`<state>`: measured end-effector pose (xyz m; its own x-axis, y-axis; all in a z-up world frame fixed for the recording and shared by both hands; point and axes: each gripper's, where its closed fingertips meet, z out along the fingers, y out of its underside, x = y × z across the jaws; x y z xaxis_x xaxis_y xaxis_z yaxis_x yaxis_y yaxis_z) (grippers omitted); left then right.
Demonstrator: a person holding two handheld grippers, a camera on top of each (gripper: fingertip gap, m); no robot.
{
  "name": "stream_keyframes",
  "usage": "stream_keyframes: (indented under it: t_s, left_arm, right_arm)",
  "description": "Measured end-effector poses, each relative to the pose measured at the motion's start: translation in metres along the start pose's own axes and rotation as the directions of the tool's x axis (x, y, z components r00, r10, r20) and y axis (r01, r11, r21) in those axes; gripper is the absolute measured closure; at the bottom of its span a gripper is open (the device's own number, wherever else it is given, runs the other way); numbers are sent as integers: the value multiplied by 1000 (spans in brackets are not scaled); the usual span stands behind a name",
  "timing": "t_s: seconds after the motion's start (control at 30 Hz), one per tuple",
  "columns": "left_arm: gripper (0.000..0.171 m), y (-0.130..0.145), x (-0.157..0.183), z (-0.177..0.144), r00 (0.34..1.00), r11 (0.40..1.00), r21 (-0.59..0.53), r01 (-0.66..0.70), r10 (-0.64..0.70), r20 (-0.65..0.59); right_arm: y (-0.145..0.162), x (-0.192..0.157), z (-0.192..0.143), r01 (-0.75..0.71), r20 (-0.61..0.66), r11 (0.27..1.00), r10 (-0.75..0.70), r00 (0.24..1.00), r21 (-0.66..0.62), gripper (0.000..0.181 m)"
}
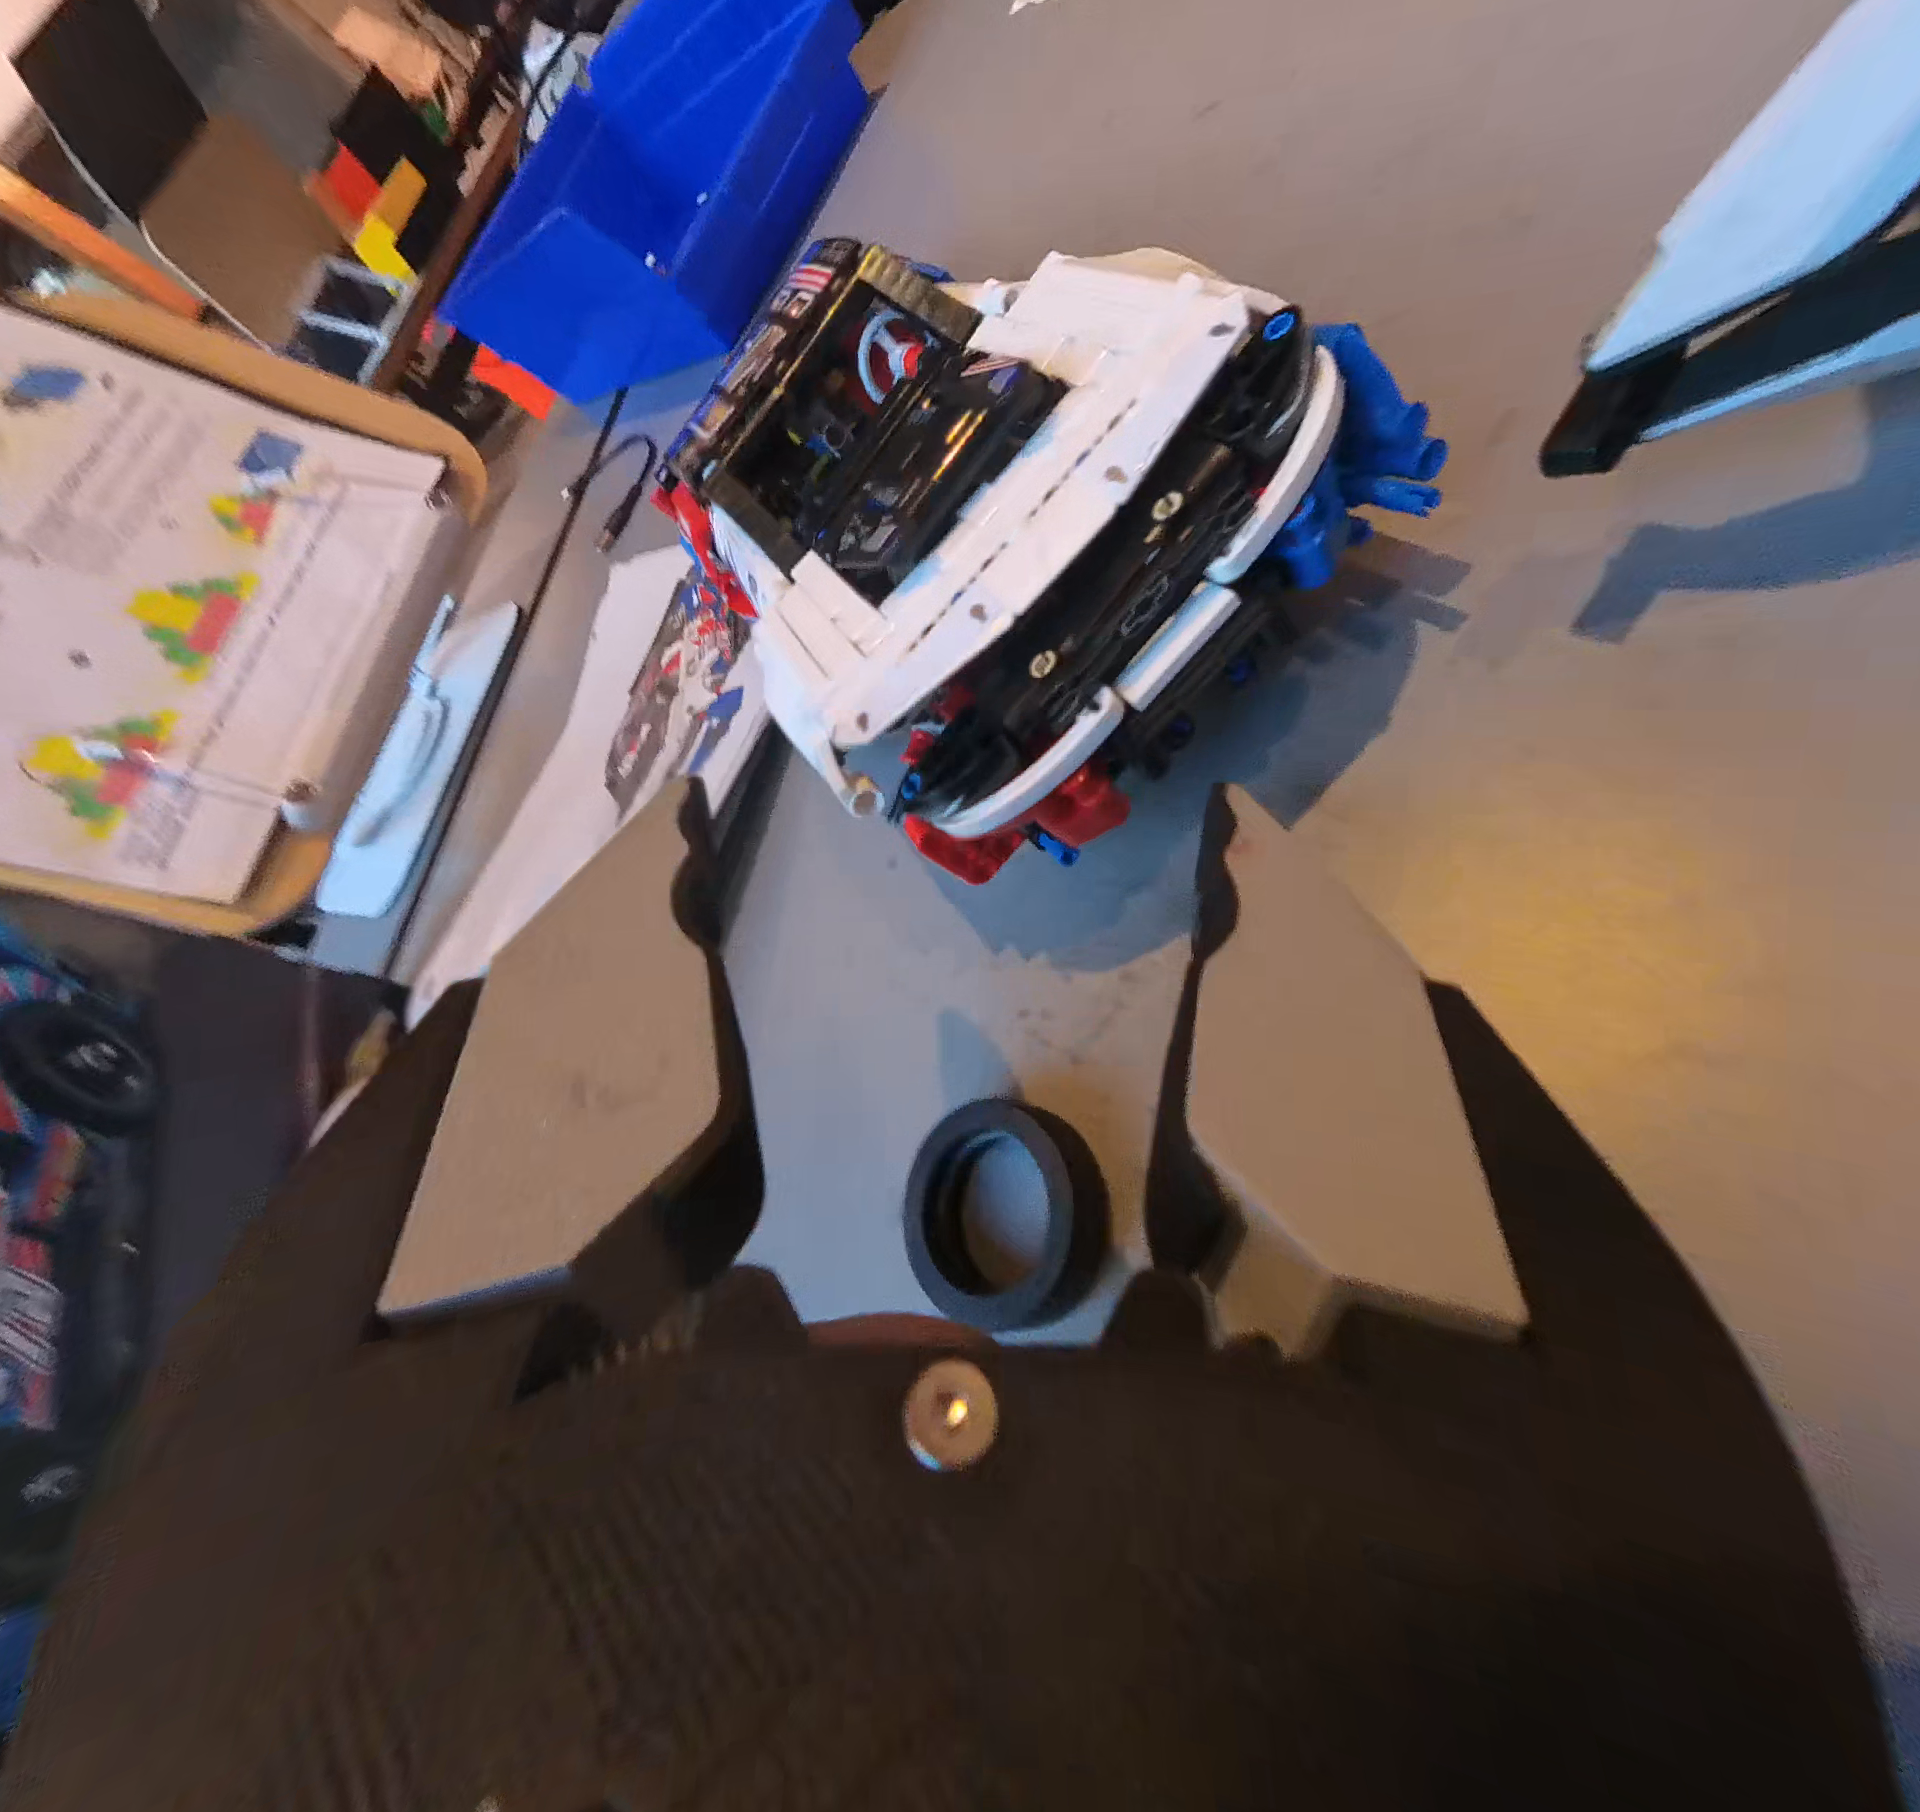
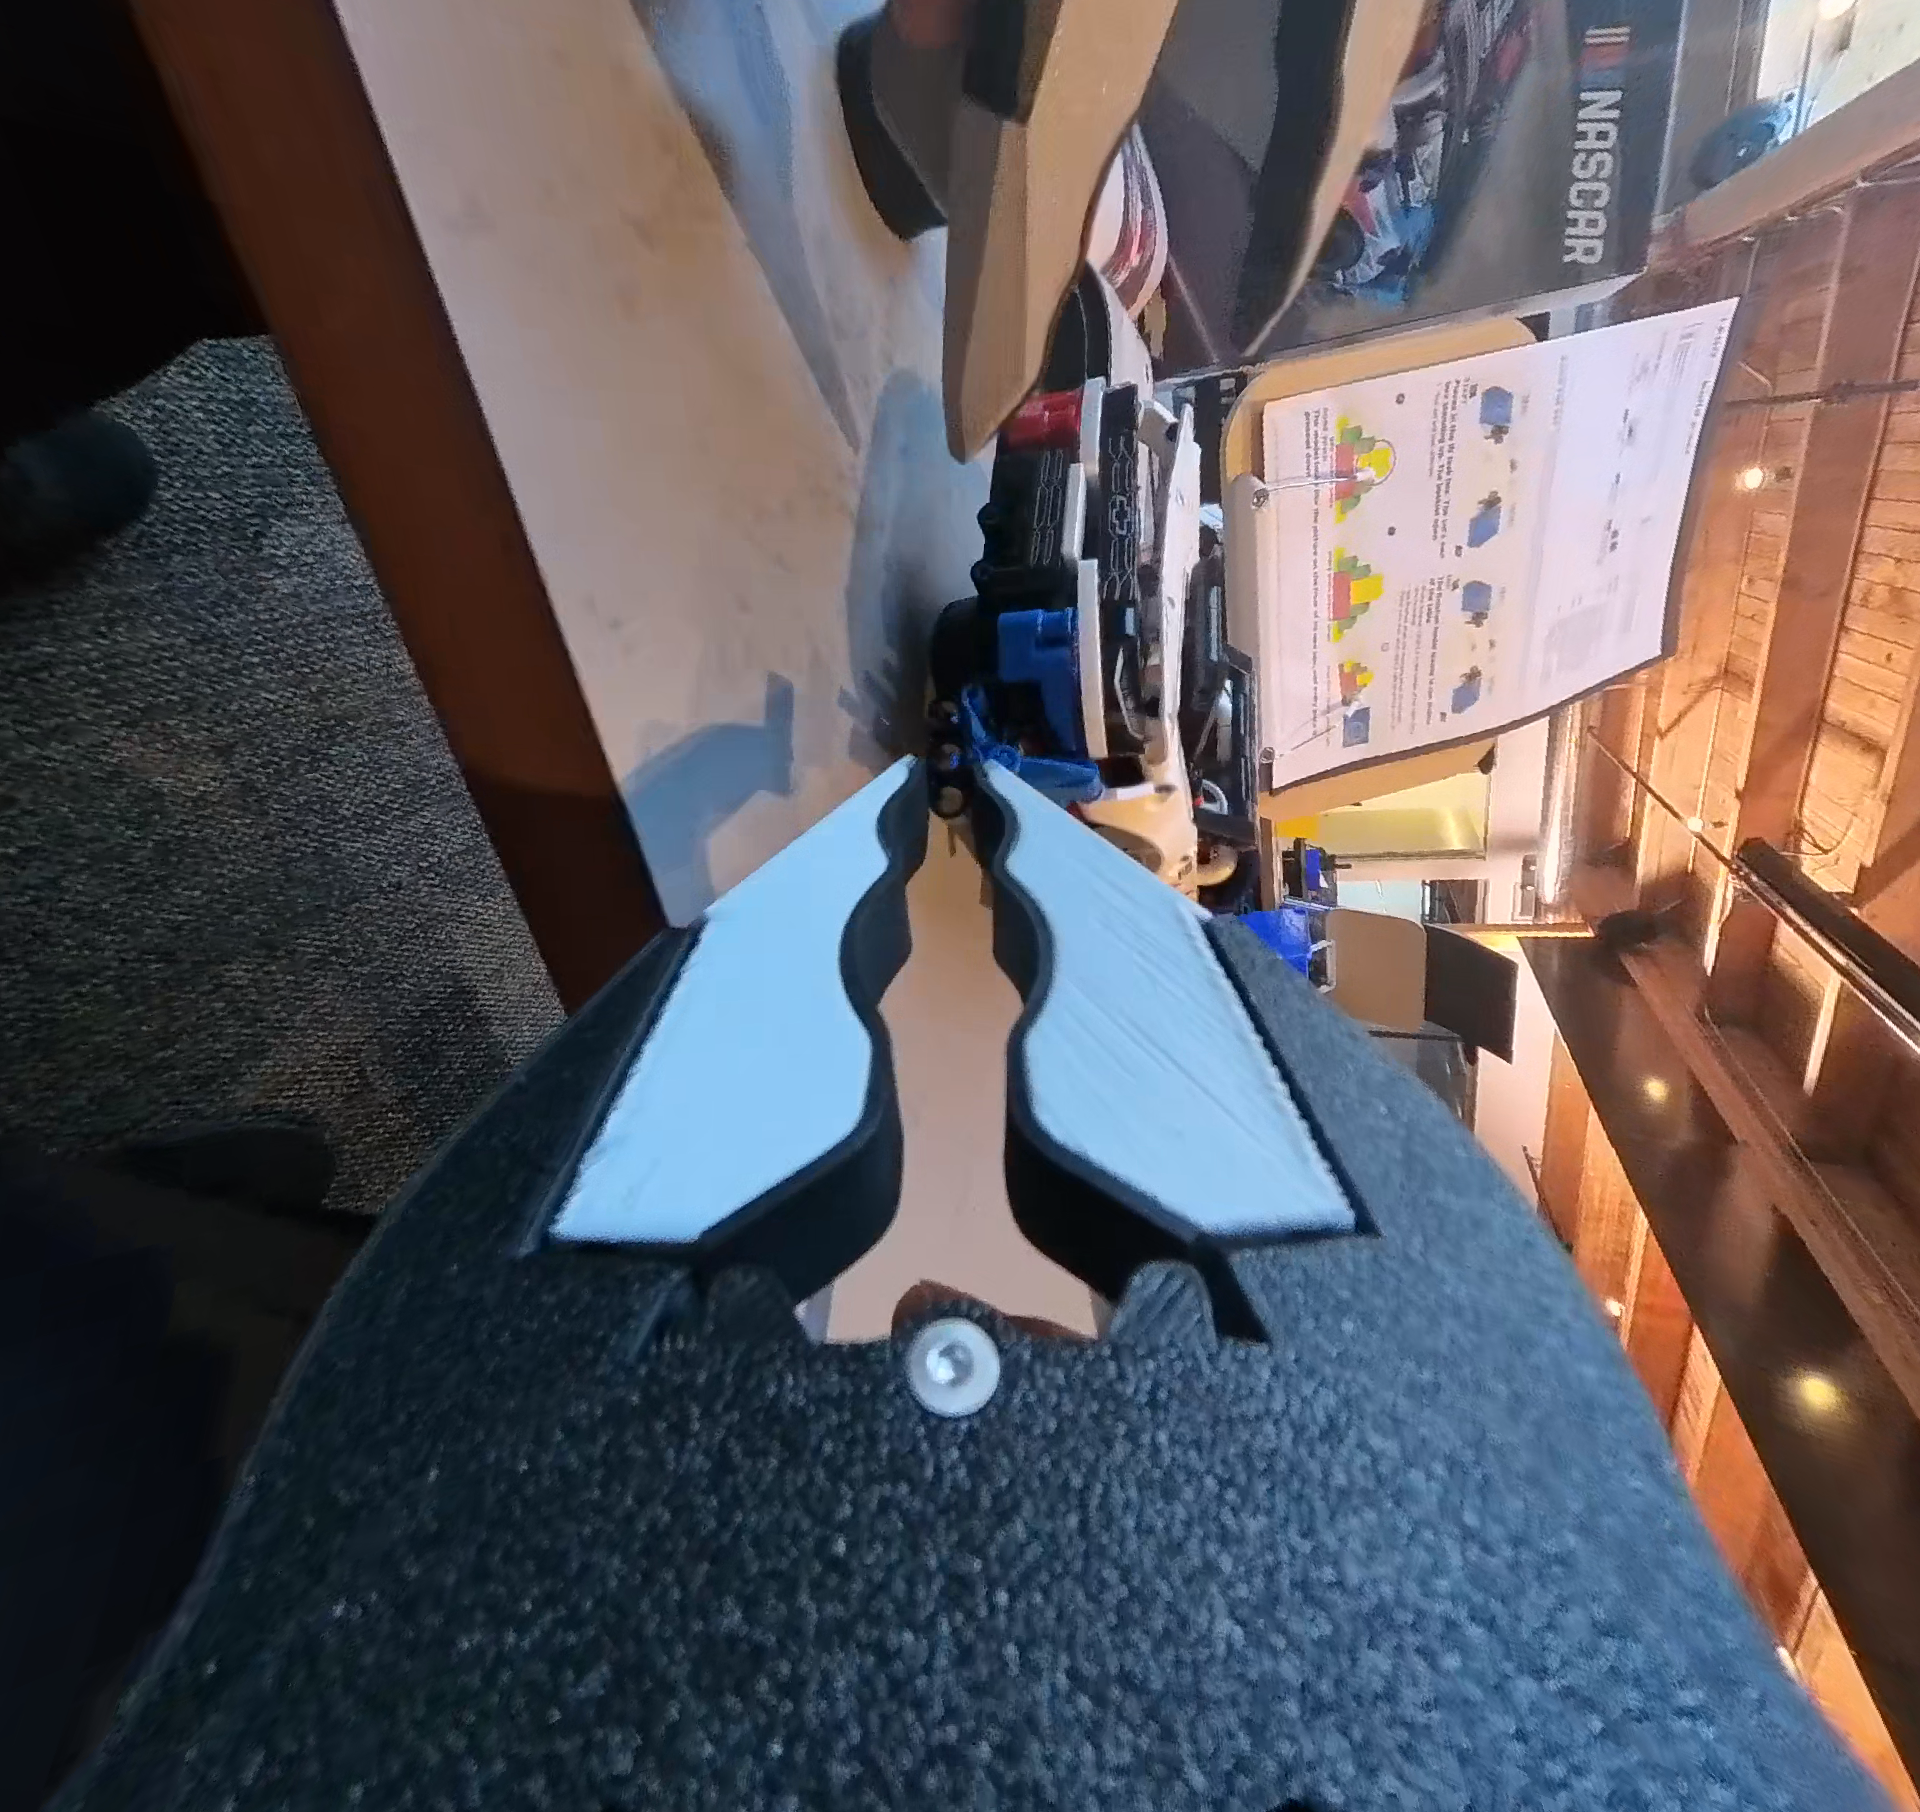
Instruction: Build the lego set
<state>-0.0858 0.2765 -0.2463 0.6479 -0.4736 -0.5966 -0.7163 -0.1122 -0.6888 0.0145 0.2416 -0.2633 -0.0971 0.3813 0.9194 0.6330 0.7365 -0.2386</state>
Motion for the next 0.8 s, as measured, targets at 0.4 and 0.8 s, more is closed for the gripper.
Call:
stream_keyframes:
  t_s: [0.4, 0.8]
  left_arm:
    - [102, -5, 11, 29, 908, 912, -26, -410, 410, 81]
    - [112, -15, 12, 28, 894, 898, 37, -437, 430, 126]
  right_arm:
    - [-5, -5, 17, 24, -1, 1000, -24, 1000, -2, 173]
    - [-8, 2, 20, 41, -45, 999, -41, 998, 1, 173]
